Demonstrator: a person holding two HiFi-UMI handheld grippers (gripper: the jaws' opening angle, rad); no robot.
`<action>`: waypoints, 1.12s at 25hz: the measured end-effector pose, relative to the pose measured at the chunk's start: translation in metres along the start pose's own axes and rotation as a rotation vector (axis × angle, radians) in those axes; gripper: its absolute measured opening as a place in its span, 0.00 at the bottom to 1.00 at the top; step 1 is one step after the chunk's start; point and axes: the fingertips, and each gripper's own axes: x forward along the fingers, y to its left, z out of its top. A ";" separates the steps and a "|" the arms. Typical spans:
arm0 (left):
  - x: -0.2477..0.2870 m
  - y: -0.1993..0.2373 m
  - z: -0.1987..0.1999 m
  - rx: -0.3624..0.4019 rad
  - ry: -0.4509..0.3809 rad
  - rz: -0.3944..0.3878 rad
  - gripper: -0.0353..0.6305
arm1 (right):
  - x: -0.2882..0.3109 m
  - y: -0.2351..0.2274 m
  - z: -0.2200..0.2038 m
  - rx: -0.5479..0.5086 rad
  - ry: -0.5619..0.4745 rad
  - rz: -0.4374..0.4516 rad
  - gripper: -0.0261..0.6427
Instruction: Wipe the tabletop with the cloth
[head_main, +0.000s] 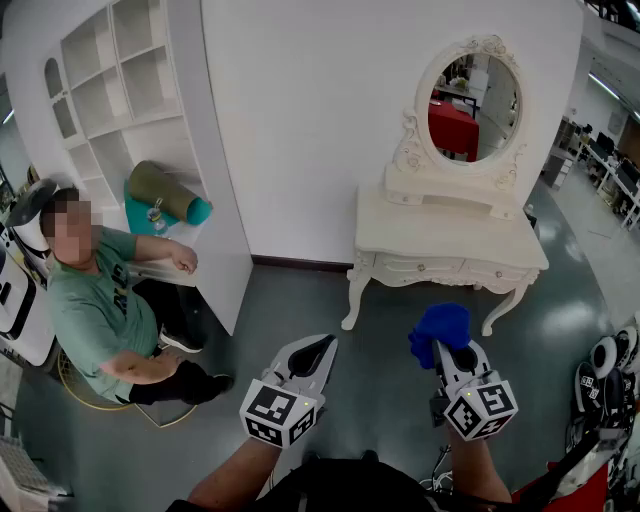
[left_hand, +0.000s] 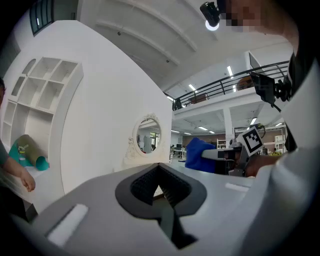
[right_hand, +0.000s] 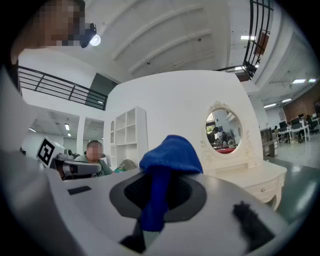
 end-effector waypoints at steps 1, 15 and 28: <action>0.000 0.003 0.002 -0.004 -0.014 0.014 0.06 | 0.002 0.001 0.001 -0.005 -0.003 0.002 0.12; -0.005 0.014 0.004 -0.019 -0.029 0.011 0.06 | 0.003 0.008 0.009 0.014 -0.038 -0.011 0.12; -0.013 0.029 -0.005 -0.034 -0.030 -0.032 0.06 | 0.009 0.029 0.005 0.005 -0.039 -0.042 0.12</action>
